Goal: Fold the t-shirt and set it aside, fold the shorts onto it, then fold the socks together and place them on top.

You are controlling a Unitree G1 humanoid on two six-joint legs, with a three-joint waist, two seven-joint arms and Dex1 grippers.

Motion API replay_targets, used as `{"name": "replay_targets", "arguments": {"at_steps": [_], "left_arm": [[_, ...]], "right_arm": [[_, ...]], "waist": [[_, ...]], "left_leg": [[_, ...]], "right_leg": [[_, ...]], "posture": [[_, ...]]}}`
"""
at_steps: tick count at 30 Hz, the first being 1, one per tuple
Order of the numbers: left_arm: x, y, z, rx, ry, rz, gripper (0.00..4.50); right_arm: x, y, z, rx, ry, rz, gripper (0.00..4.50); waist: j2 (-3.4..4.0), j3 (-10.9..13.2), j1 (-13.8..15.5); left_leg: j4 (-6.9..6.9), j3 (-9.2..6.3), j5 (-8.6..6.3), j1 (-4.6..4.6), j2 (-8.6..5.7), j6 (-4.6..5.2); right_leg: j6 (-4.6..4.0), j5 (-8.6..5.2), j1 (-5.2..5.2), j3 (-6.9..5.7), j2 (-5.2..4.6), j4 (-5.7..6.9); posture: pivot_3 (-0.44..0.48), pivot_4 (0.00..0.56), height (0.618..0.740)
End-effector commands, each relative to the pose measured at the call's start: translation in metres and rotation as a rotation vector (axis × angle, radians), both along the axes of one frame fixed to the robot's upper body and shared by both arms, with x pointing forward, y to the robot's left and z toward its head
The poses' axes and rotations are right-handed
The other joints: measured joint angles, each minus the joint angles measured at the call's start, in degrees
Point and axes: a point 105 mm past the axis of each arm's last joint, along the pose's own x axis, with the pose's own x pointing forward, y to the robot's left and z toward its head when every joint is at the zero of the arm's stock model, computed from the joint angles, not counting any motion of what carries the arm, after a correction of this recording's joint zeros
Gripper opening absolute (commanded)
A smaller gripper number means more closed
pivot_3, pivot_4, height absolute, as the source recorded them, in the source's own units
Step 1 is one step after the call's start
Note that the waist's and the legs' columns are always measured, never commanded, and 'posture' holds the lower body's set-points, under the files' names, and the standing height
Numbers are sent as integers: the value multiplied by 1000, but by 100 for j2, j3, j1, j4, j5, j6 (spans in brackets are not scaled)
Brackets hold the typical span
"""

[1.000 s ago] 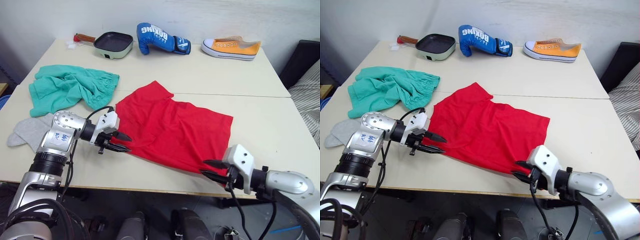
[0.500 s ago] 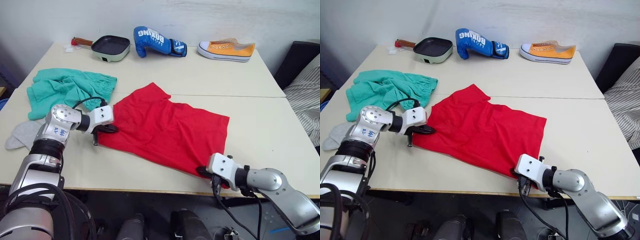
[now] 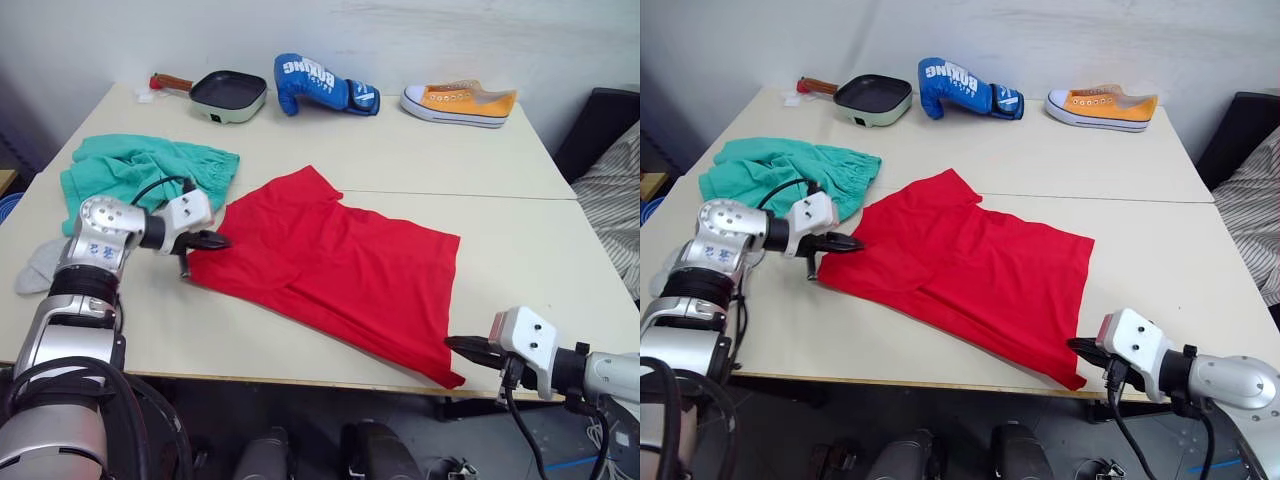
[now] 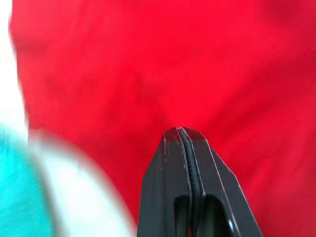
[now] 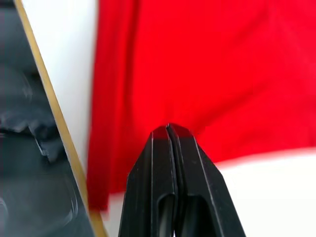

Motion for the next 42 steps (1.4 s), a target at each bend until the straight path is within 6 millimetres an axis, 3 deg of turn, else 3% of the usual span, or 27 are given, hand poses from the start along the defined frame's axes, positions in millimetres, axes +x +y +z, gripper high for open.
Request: {"name": "replay_targets", "arguments": {"at_steps": [1,4,9,18,22,26,30,33,38,42], "left_arm": [[-21,-13,-2,17,52,-122,15],[-34,-11,-21,76,117,-143,15],[-26,5,-49,178,111,-59,15],[-5,16,-53,191,43,49,15],[-3,18,-50,171,33,66,15],[-5,14,-48,142,34,45,15],[-6,11,-45,124,29,35,15],[-6,8,-43,112,28,27,0],[-8,9,-43,115,36,19,0],[-10,11,-42,119,40,19,0]], "right_arm": [[-5,14,2,35,10,38,0],[-12,26,-3,49,45,84,0],[-23,33,-10,51,109,129,0],[-5,-4,-55,-127,165,-35,0],[-2,-7,-49,-55,127,-45,0],[-29,11,-25,90,173,100,0],[-38,11,-26,38,190,101,0],[-36,13,-32,55,218,49,580],[-31,18,-40,33,229,27,2250],[-33,19,-48,15,260,32,2250]], "waist": [[1,0,-10],[8,3,-50],[6,6,-13],[6,1,-8],[6,-3,-16],[10,0,-12],[8,0,-24],[8,0,-20],[8,0,-14],[8,0,-14]], "left_leg": [[0,0,-3,0,0,1],[-7,0,-7,2,0,0],[-1,0,-2,4,0,0],[-1,2,-5,15,-1,6],[-1,3,-2,20,-1,1],[-2,2,-2,17,-1,1],[-4,1,-3,17,0,1],[-4,1,-4,17,0,2],[-4,1,-3,11,0,1],[-4,0,-4,9,0,1]], "right_leg": [[0,0,0,1,0,-1],[0,0,-2,1,1,-2],[-1,-1,2,2,2,-18],[-1,-1,10,5,-2,-17],[-1,-1,12,4,-1,-12],[-1,-1,10,4,-1,-12],[-1,-1,11,3,1,-14],[-1,0,11,5,0,-15],[-1,-1,3,5,0,-15],[-1,-1,3,5,0,-17]], "posture": [[0,150,740],[0,150,740],[0,150,740],[0,150,740],[0,150,740],[0,150,740],[0,150,740],[0,150,740],[0,150,740],[0,150,740]]}}
